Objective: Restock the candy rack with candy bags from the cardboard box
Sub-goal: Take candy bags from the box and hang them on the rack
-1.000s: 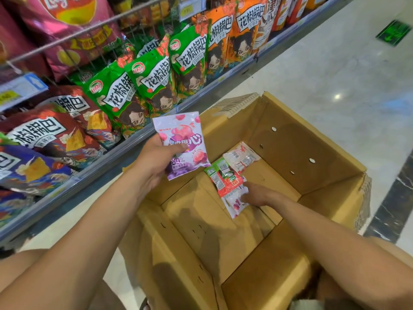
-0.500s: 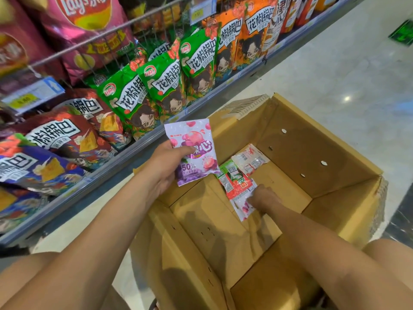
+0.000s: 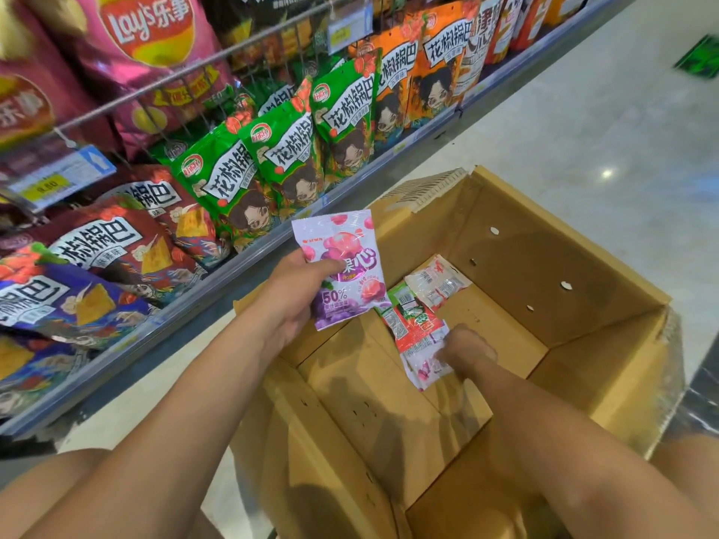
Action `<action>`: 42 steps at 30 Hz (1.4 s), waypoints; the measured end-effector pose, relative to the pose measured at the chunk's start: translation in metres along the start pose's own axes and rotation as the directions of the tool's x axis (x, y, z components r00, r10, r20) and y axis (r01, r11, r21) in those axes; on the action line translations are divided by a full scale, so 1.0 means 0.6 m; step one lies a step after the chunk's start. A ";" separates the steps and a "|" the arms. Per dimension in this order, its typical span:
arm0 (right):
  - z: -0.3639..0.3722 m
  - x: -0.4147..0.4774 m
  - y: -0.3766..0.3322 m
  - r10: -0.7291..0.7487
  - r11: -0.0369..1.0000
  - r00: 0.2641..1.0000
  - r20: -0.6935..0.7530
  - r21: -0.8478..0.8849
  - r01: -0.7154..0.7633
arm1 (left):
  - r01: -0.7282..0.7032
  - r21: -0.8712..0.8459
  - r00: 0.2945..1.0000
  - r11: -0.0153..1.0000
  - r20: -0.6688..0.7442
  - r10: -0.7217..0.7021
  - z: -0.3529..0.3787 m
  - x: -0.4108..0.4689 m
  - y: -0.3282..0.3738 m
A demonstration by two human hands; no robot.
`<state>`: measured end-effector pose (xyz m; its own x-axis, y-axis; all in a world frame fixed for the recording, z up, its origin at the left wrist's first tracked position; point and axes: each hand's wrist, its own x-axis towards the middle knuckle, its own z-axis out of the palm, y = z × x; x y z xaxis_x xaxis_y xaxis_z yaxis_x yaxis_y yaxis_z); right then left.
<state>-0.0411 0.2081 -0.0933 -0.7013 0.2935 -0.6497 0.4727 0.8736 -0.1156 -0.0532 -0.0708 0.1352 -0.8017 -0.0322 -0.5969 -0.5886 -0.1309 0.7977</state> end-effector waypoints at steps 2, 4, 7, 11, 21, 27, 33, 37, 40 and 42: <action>-0.008 0.003 -0.001 -0.003 0.999 1.000 0.025 0.034 0.002 | -0.001 0.009 1.000 1.000 0.002 0.001 0.001 0.000 -0.001; -0.021 -0.001 -0.005 -0.026 0.998 0.999 0.038 0.066 0.024 | -0.001 0.014 1.000 1.000 0.003 0.001 0.002 0.001 -0.002; -0.043 -0.017 -0.014 -0.103 0.994 0.991 0.082 0.047 0.099 | 0.001 0.024 1.000 1.000 0.008 -0.001 0.007 0.004 -0.004; -0.086 -0.057 -0.016 -0.164 0.983 0.978 0.127 -0.057 0.172 | 0.002 0.041 1.000 0.999 0.031 -0.003 0.022 0.007 0.001; -0.265 -0.201 0.042 -0.386 0.845 0.865 -0.319 0.255 0.471 | 0.117 0.081 0.982 0.990 0.139 -0.128 0.056 -0.001 -0.002; -0.282 -0.290 -0.005 -0.486 0.517 0.488 -0.725 0.212 0.829 | 0.174 0.047 0.953 0.984 0.243 -0.180 0.074 -0.034 0.001; -0.240 -0.306 -0.036 -0.714 0.344 0.200 -0.671 -0.086 0.935 | 0.263 -0.180 0.906 0.948 0.383 -0.179 0.080 -0.050 0.008; -0.238 -0.309 -0.040 -0.784 0.277 0.214 -0.583 -0.019 0.961 | 0.130 -0.191 0.957 0.973 0.281 -0.073 0.077 -0.056 0.011; -0.243 -0.319 -0.050 -0.633 0.328 0.413 -0.655 0.256 0.909 | 0.060 -0.138 0.973 0.989 0.230 -0.027 0.075 -0.052 0.005; -0.251 -0.324 -0.061 -0.472 0.422 0.627 -0.620 0.465 0.778 | 0.019 -0.099 0.972 0.995 0.234 0.005 0.078 -0.052 0.004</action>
<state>-0.0028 0.1776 0.1505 -0.9935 0.0124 0.1132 -0.0978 0.4166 -0.9038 -0.0346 -0.0236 0.1597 -0.8065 0.2003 -0.5563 -0.5906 -0.2287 0.7739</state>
